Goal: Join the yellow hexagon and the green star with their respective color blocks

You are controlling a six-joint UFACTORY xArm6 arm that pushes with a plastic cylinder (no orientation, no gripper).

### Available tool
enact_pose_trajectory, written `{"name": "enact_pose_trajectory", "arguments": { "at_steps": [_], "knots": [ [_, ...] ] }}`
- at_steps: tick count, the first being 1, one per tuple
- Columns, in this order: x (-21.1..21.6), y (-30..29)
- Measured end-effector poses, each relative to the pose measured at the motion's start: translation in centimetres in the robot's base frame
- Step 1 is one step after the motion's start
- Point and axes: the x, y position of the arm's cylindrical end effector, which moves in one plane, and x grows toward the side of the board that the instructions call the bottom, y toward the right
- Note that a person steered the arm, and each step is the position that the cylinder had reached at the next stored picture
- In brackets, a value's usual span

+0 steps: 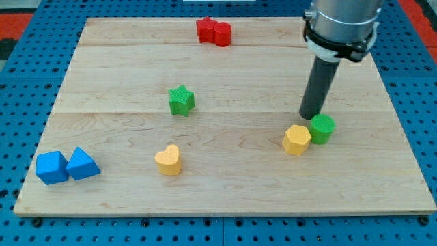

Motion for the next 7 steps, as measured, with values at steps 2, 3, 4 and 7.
{"name": "enact_pose_trajectory", "arguments": {
  "at_steps": [2, 3, 4, 7],
  "knots": [
    [4.6, 1.9],
    [4.6, 2.1],
    [4.2, 0.1],
    [4.9, -16.5]
  ]
}}
